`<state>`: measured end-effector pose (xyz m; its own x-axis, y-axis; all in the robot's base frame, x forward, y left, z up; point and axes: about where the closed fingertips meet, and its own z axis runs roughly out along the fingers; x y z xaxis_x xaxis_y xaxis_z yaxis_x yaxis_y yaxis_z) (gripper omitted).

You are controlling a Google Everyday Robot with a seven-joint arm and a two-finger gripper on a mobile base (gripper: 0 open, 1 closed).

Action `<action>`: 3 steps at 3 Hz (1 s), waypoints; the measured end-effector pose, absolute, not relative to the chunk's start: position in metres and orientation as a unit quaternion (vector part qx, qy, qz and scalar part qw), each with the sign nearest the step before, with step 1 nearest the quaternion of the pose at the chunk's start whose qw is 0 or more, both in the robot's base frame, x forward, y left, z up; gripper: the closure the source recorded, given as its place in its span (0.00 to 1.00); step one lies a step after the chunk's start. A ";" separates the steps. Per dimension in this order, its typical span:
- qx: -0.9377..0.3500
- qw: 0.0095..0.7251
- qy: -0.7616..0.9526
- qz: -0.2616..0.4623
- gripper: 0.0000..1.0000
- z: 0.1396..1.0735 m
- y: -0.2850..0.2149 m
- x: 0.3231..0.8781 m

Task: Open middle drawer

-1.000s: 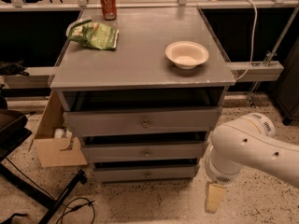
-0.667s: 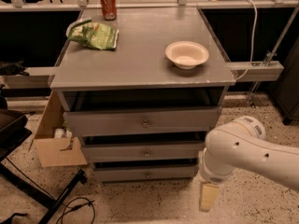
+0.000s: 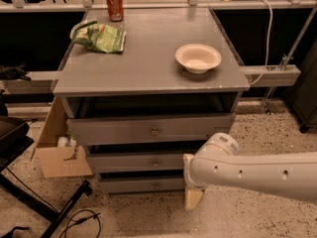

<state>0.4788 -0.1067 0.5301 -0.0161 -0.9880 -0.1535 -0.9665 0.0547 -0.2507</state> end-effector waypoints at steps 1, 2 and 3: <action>-0.683 0.150 0.712 -0.068 0.00 0.502 -0.093 0.538; -0.675 0.144 0.719 -0.082 0.00 0.482 -0.089 0.575; -0.669 0.125 0.727 -0.089 0.00 0.456 -0.088 0.602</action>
Offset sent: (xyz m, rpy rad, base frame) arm 0.1426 0.0237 -0.0700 -0.0889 -0.0771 -0.0701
